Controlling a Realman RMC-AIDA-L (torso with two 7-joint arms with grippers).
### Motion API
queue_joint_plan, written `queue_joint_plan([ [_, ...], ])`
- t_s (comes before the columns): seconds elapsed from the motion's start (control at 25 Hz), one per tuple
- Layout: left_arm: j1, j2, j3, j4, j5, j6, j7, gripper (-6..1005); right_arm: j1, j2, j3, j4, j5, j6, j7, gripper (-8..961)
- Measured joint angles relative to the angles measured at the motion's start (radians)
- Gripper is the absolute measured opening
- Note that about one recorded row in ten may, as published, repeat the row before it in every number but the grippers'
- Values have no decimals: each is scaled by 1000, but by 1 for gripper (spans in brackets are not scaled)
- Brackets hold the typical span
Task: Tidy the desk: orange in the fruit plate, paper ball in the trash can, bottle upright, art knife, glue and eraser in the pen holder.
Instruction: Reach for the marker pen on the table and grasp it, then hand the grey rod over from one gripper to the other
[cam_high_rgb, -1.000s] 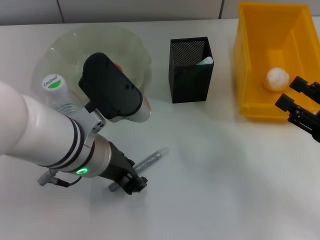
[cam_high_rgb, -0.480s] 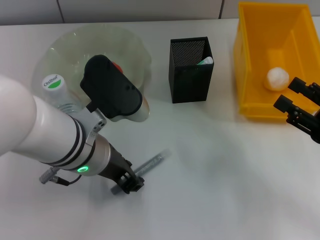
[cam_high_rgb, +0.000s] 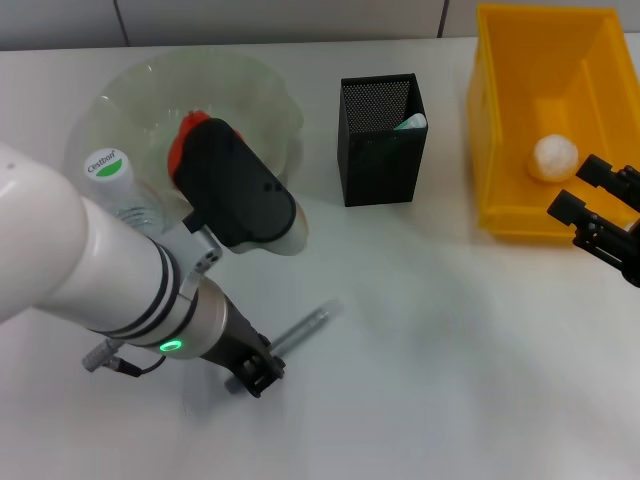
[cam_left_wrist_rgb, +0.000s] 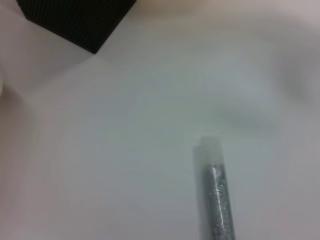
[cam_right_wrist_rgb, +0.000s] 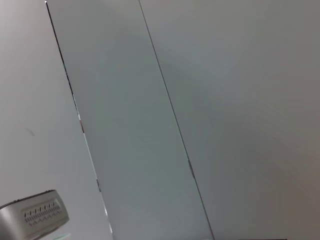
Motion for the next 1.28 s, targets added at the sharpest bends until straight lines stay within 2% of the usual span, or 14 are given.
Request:
queue_joint_plan([
  [0.28, -10, 0, -5, -2, 2, 1, -3, 212, 0, -1, 0, -1, 0, 0, 2, 724],
  [0.56, -10, 0, -3, 1, 0, 14, 7, 134, 0, -1, 7, -3, 0, -8, 4, 724],
  [1.2, -5, 0, -1, 9, -3, 16, 19, 118, 0, -1, 1, -3, 0, -6, 6, 724],
  [1.28, -5, 0, 0, 8, -3, 16, 19, 146, 0, -1, 1, -3, 0, -6, 6, 724],
])
